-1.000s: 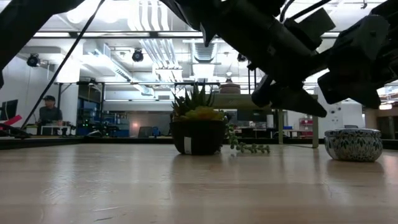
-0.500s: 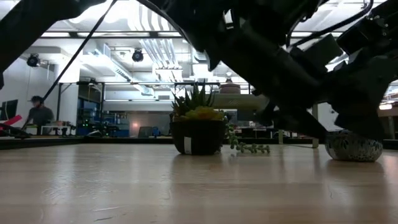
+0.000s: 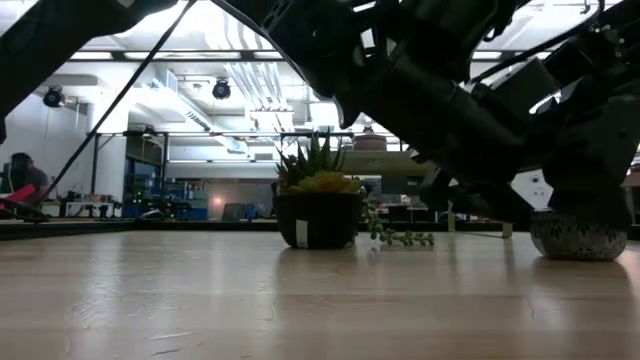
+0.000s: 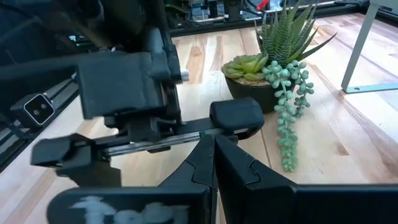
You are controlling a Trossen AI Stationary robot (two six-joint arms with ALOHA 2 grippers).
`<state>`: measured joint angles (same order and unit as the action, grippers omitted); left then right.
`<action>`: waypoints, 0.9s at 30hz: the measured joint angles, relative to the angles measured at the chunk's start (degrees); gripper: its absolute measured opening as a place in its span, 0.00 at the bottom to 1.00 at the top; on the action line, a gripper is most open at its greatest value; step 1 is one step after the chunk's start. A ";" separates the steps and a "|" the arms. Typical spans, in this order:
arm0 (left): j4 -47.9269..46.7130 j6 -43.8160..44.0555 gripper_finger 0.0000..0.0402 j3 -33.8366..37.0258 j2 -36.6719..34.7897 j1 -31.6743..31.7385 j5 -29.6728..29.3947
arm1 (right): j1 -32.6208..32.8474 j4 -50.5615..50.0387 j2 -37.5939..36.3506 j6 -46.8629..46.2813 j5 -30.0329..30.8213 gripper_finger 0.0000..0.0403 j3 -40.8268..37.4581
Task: Pick & Place candle stick holders
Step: Put the gray scented candle on the shelf
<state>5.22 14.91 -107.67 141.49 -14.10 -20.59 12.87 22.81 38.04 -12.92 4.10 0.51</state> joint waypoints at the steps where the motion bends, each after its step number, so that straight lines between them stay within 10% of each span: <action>1: -0.18 0.03 0.85 0.10 0.00 0.01 -0.03 | 0.00 0.00 0.00 0.01 0.00 0.02 0.00; 27: -5.67 8.86 0.74 -1.02 -3.75 -0.21 2.53 | -0.01 0.00 0.00 0.00 0.02 0.02 0.00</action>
<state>-0.44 23.78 -108.68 137.75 -14.31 -18.06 12.86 22.81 38.04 -12.92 4.12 0.52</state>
